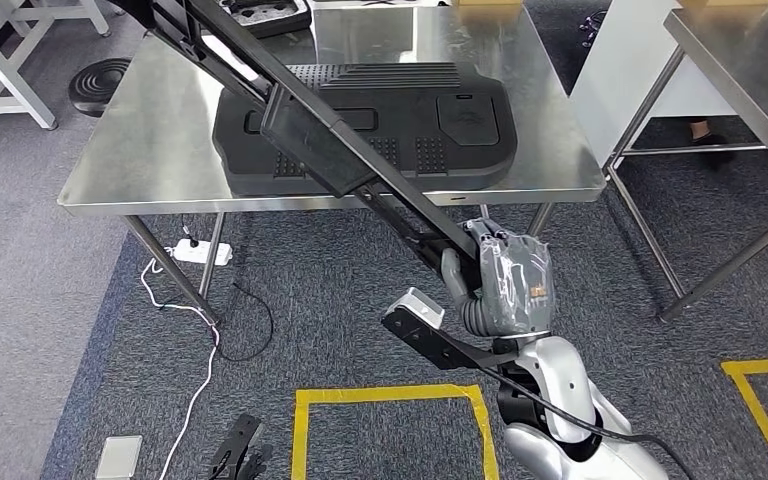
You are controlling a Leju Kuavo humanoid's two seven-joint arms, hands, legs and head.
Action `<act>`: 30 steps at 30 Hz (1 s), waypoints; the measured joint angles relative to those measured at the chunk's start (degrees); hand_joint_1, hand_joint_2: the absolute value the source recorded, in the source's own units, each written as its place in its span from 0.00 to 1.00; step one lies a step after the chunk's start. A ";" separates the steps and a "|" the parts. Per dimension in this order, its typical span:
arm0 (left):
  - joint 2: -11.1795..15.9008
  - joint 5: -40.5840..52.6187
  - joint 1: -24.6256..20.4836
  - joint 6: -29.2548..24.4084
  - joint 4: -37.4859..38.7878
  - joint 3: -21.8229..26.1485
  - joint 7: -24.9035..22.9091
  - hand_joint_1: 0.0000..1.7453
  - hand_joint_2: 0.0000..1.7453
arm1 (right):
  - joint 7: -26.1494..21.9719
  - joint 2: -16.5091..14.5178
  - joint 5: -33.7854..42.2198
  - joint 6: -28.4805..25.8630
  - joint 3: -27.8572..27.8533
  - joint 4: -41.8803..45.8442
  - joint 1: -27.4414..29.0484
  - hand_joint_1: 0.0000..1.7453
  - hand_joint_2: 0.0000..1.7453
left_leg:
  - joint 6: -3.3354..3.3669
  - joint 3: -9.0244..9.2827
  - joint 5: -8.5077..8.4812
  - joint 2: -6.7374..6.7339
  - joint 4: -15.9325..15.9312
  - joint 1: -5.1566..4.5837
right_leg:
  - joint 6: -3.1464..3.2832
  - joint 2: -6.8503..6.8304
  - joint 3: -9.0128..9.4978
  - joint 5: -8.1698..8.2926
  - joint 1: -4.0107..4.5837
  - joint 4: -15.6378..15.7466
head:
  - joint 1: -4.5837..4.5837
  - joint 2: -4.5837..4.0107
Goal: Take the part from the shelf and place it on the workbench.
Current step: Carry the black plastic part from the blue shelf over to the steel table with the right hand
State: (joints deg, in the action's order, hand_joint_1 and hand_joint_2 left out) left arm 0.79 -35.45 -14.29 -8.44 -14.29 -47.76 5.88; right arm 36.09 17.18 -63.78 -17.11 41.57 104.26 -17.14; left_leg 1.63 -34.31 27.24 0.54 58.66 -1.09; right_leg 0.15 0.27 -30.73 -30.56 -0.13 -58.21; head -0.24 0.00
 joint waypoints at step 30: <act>0.02 0.63 -0.08 0.22 0.00 0.00 -0.09 0.00 1.00 | 0.00 -0.03 0.11 0.21 0.00 0.01 -0.01 0.94 1.00 | 0.31 0.03 0.11 0.01 0.03 -0.21 | -0.31 0.00 0.12 0.17 -0.11 0.42 | 0.12 0.00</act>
State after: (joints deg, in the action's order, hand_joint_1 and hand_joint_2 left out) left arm 0.80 -34.82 -14.37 -8.22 -14.29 -47.76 5.79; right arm 36.09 17.15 -63.66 -16.90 41.57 104.27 -17.15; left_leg 1.93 -34.27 27.35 0.55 58.70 -1.31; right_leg -0.16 0.27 -30.61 -30.39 -0.24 -57.79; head -0.13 0.00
